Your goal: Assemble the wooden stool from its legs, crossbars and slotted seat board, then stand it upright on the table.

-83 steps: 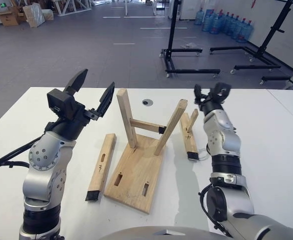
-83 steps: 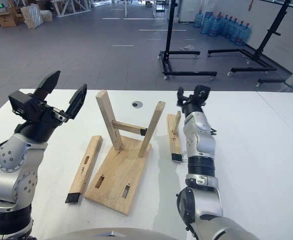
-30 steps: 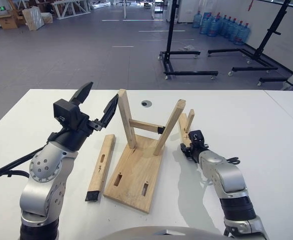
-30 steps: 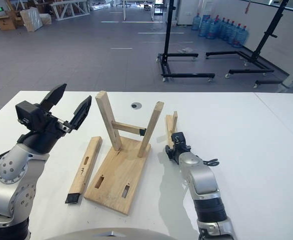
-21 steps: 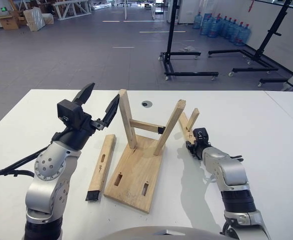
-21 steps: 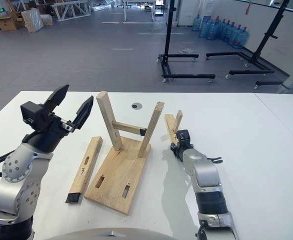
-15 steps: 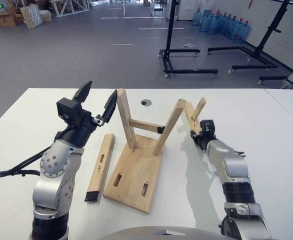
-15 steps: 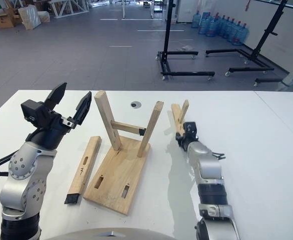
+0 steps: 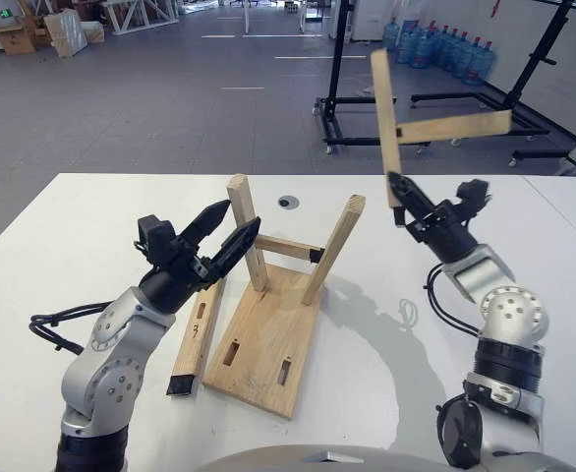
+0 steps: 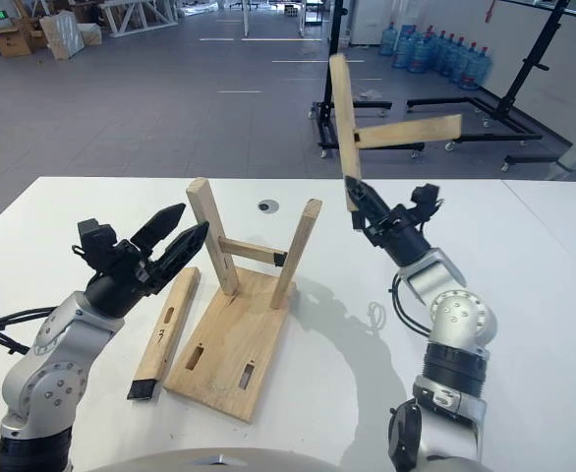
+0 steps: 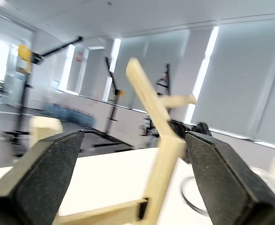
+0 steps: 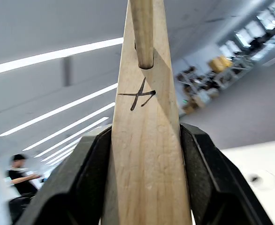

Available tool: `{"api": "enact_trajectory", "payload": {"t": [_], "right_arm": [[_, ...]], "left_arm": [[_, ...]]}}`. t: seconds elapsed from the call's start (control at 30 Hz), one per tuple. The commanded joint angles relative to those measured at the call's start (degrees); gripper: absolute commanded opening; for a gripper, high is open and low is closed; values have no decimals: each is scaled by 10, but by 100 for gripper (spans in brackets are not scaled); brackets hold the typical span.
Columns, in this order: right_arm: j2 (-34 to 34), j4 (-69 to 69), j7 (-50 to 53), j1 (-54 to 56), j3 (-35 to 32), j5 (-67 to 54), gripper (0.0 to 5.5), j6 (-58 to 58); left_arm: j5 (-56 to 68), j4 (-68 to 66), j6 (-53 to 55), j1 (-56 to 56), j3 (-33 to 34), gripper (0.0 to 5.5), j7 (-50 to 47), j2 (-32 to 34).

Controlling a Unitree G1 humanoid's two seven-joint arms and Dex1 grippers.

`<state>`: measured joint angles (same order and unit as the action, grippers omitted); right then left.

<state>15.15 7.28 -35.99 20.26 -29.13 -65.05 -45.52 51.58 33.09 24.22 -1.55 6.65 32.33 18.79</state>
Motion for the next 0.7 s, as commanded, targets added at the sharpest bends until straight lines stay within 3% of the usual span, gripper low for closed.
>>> {"api": "enact_trajectory", "payload": {"t": [0.03,0.13,0.37,0.53,0.7], "right_arm": [[29,150,15,-41,-23,-181,205,-33],[46,264,15,-130,30,-229,205,-51],[59,274,-84,-226,221,-28,205,-8],[82,246,-157,-233,292,79,205,53],[104,198,-217,-211,330,131,205,85]], "left_arm": [[133,15,66,-11,36,392,40,51],[205,22,107,-14,53,392,56,93],[270,42,143,0,47,392,64,134],[296,11,170,10,12,392,89,132],[227,-37,147,32,-17,392,68,97]]}}
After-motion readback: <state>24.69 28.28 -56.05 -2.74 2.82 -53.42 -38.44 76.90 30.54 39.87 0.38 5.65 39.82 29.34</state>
